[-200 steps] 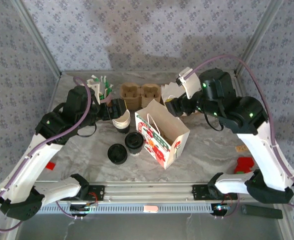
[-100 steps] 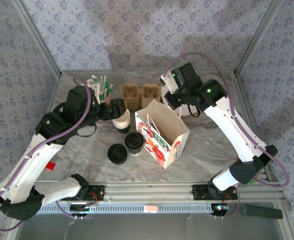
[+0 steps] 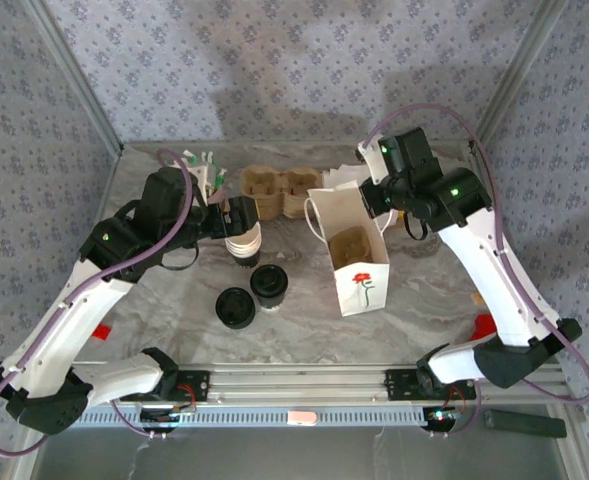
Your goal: Pack the takeout coffee
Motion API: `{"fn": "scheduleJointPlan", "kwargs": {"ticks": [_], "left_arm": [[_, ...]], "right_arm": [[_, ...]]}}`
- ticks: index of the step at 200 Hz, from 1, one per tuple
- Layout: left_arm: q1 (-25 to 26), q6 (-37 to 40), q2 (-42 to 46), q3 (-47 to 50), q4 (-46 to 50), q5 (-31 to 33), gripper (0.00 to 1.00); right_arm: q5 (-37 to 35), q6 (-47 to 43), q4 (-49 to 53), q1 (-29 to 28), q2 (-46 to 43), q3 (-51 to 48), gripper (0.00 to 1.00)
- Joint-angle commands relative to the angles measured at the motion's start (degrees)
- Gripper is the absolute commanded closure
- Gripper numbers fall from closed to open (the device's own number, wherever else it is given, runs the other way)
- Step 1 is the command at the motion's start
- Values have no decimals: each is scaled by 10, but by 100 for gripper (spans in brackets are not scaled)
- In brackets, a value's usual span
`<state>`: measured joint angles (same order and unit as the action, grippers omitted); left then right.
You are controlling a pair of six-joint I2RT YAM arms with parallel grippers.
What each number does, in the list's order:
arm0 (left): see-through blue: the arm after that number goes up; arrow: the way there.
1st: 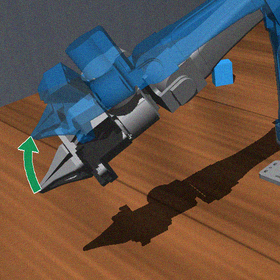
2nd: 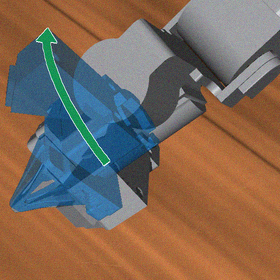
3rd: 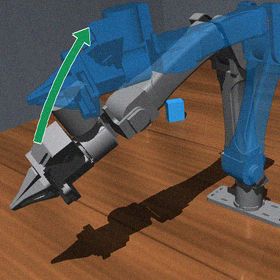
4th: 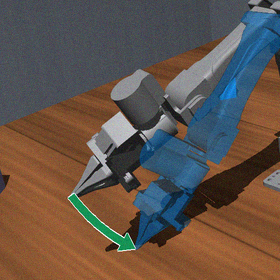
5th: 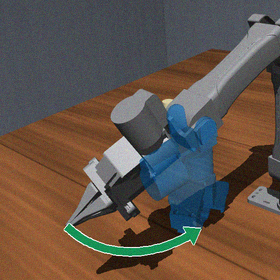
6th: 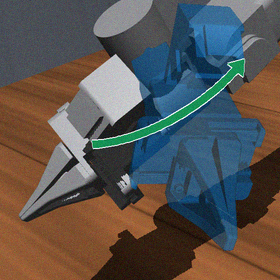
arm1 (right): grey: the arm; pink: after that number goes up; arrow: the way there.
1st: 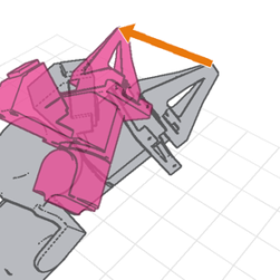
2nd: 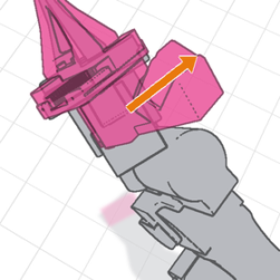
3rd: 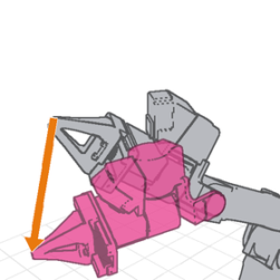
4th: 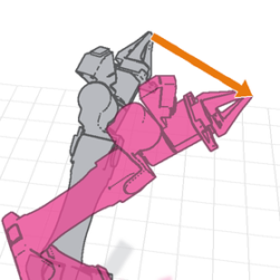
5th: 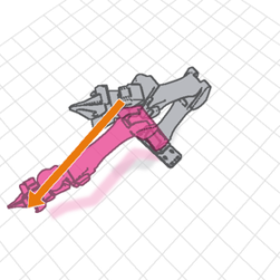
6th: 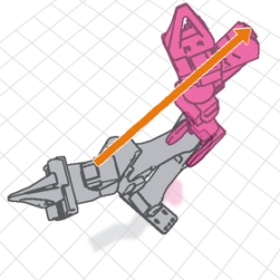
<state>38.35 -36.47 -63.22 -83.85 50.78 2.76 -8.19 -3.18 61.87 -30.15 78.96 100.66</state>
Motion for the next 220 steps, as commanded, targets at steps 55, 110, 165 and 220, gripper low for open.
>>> {"fn": "scheduleJointPlan", "kwargs": {"ticks": [55, 110, 165, 220], "left_arm": [[-3, 6, -2, -24, -9, -1, 0], [-9, 31, -8, -35, 0, 20, 0], [-69, 27, 20, -3, -28, -12, 5], [-107, -31, 3, 19, 39, -50, 6]], "right_arm": [[-33, -16, 6, 8, 21, 17, 36], [-92, -49, -9, -27, -5, 99, 29], [-67, -17, 40, -128, 21, 210, 29], [-94, -9, 140, -258, 123, 300, 29]]}}
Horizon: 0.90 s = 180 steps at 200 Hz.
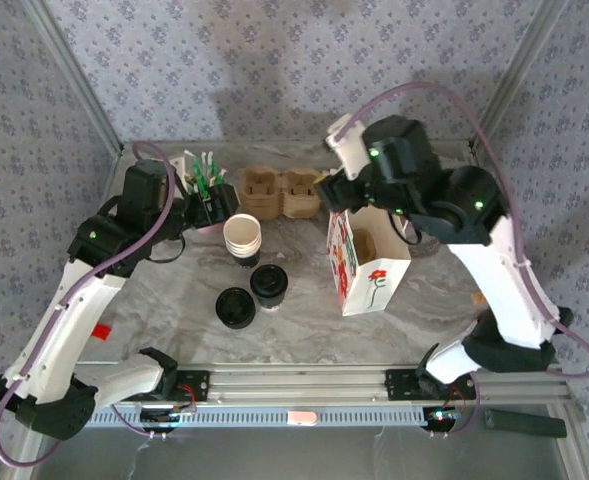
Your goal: Pack the takeout coffee
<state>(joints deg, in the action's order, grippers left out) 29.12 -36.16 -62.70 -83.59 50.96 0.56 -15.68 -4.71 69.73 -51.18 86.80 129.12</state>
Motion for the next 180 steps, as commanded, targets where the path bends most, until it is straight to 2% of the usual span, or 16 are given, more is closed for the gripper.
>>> {"fn": "scheduleJointPlan", "kwargs": {"ticks": [1, 26, 65, 85, 104, 124, 157, 180], "left_arm": [[-16, -34, -2, 18, 38, -28, 6], [-20, -47, 9, 29, 69, -2, 6], [-20, -78, 64, 35, 148, 153, 5], [-21, -80, 107, 50, 156, 206, 5], [-21, -72, 128, 52, 164, 226, 4], [-21, -62, 131, 43, 181, 233, 3], [-21, -57, 146, 40, 200, 234, 2], [-21, -59, 161, 51, 203, 233, 2]], "right_arm": [[-20, 6, 62, -50, 46, 15, 29], [-9, 22, 63, -75, 88, 15, 29], [32, 51, 74, -106, 145, 7, 22], [48, 51, 94, -111, 168, 1, 19], [90, 62, 121, -110, 184, -3, 18], [88, 93, 135, -106, 204, 1, 18], [142, 200, 218, -79, 284, 90, 22], [130, 229, 225, -85, 307, 89, 19]]}}
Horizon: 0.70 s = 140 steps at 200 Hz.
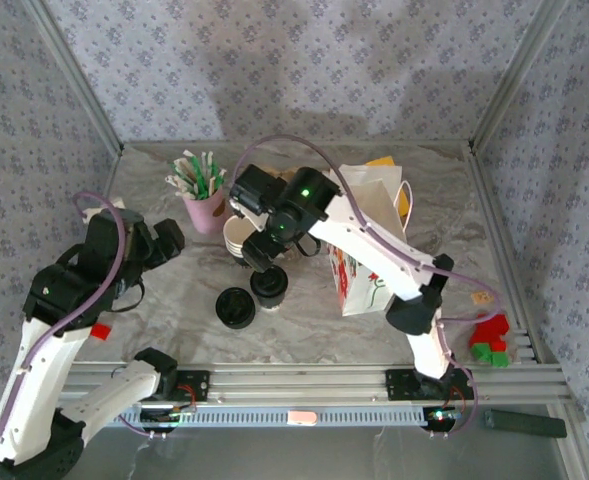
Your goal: Pack the takeout coffee
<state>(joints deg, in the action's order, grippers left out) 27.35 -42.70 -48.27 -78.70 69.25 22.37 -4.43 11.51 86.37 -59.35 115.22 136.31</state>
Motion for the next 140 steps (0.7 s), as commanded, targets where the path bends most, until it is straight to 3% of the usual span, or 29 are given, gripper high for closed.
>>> {"fn": "scheduleJointPlan", "kwargs": {"ticks": [1, 50, 90, 140], "left_arm": [[-4, 7, 17, 2, 20, 15, 2], [-4, 32, 27, -3, 23, 6, 0], [-4, 49, 26, -32, 38, 3, 0], [-4, 62, 31, -42, 35, -7, 0]], "right_arm": [[19, 67, 59, -4, 24, 17, 18], [71, -89, 44, -10, 43, 1, 8], [115, -167, -13, 27, 24, -83, 5], [134, -407, -129, 3, -67, -264, 4]]}}
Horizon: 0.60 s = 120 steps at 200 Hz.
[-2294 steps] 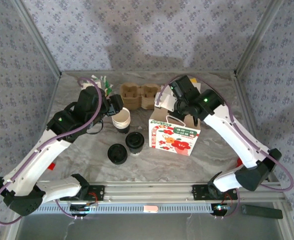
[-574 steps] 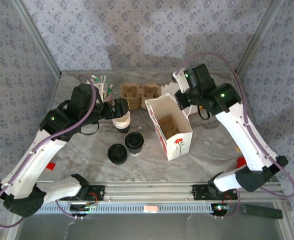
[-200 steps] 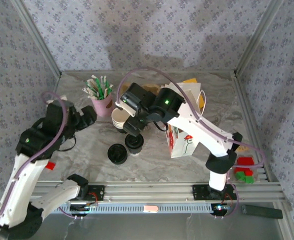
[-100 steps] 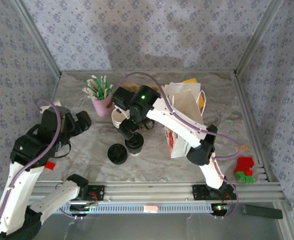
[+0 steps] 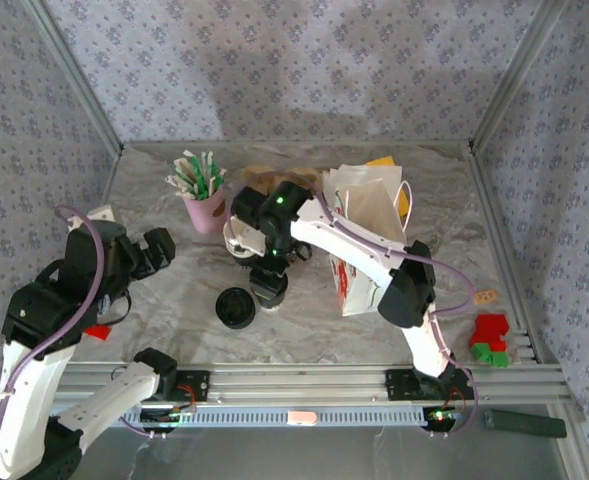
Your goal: Pack the takeout coffee
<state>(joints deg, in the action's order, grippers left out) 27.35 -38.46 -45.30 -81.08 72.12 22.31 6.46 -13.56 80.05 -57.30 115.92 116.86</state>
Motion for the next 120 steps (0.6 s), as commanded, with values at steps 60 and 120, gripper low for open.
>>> {"fn": "scheduleJointPlan", "kwargs": {"ticks": [60, 120], "left_arm": [[-4, 14, 10, 1, -14, -19, 0], [-4, -6, 18, 18, -25, -29, 0]], "right_arm": [[21, -277, -103, -17, -85, -115, 0], [13, -318, -108, -17, -63, -104, 0]]}}
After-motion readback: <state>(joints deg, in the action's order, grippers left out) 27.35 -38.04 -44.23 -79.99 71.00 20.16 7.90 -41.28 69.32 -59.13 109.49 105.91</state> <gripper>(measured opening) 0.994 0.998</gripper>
